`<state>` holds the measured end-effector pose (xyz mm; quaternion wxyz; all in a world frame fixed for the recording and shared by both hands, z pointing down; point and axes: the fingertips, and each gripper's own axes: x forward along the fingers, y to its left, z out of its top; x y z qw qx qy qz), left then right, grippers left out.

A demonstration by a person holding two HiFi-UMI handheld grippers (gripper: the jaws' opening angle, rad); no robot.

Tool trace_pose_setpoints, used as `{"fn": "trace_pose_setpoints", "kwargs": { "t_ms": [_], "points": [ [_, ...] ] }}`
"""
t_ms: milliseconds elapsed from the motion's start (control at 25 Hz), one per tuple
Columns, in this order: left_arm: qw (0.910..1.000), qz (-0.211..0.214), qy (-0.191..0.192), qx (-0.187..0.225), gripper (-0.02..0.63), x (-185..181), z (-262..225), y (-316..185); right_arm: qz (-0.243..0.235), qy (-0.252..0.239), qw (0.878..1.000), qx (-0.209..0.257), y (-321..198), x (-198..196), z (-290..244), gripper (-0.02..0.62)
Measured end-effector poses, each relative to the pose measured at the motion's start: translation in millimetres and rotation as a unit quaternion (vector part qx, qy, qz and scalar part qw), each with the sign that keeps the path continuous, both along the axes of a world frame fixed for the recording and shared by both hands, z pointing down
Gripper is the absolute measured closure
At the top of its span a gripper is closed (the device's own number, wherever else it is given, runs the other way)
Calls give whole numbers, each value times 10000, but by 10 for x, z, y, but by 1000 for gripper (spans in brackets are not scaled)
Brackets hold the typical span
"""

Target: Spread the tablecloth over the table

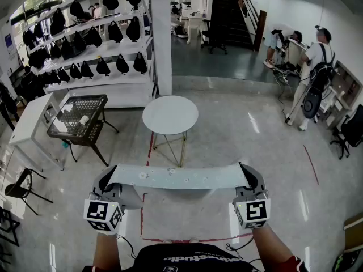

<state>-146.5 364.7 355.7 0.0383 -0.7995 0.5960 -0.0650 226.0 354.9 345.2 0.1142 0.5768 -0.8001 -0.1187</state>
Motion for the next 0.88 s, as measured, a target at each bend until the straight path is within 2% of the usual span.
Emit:
{"fn": "trace_pose_setpoints", "kwargs": {
  "t_ms": [440,880],
  "points": [
    [10000,-12,3,72,589,79,-48,-47,-27,6,10000,76,-49,73,-25,572],
    [9997,-150,26,170,589,310,-133,-14,-273,-76,9992,267,-74,279,-140,571]
  ]
}}
